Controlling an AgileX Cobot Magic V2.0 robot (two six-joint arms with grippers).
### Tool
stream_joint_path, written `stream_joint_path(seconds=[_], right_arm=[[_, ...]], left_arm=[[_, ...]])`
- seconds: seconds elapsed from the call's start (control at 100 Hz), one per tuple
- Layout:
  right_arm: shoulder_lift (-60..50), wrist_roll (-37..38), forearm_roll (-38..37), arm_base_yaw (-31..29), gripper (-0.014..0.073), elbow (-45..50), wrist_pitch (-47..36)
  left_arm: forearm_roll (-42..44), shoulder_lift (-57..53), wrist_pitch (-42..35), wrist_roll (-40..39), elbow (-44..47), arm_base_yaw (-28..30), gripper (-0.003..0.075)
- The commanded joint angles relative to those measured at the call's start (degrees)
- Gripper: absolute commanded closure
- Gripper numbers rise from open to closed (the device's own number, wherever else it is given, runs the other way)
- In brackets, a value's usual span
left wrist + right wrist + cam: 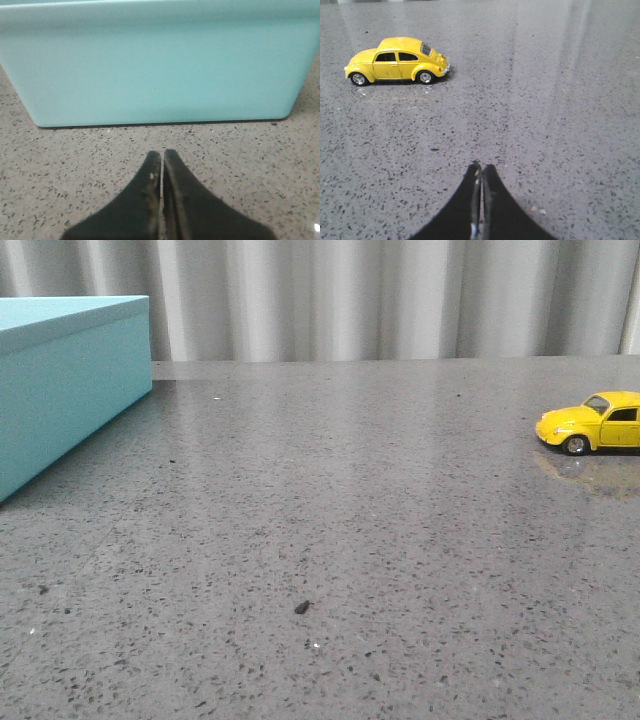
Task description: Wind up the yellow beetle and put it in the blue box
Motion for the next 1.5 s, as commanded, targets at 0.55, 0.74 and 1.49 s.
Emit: stream_joint_path(seconds=[0.55,0.74,1.49], right_arm=[[-1.2,-0.3,-0.1,-0.3,0.0655,1.3,-0.9],[-1.2,-0.3,-0.1,-0.3,0.0655,1.3,-0.9],[-1.2,-0.3,-0.1,-0.3,0.0655,1.3,-1.3]], left_arm=[[0.0,-1.9,-3.3,-0.5,1.5,0.0,0.0741],[1.0,-1.9,-3.3,-0.5,1.5,0.0,0.0741],[1.6,-1.9,-4.8,-0.5,1.5,0.0,0.0741]])
